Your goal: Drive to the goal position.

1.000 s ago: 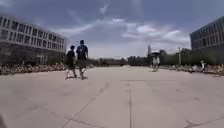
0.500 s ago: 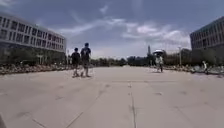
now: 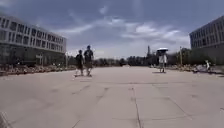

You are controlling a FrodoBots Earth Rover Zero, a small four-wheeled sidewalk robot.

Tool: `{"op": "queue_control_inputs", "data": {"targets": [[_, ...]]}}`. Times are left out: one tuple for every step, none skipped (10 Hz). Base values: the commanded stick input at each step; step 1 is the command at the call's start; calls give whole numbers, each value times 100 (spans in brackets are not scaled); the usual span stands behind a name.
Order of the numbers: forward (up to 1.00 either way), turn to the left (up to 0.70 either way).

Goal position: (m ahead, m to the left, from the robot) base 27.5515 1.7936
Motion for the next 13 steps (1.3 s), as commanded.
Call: {"op": "queue_control_inputs", "data": {"targets": [[60,0],[60,0],[60,0],[60,0],[60,0],[60,0],[60,0],[60,0],[60,0],[60,0],[60,0],[60,0],[60,0]]}}
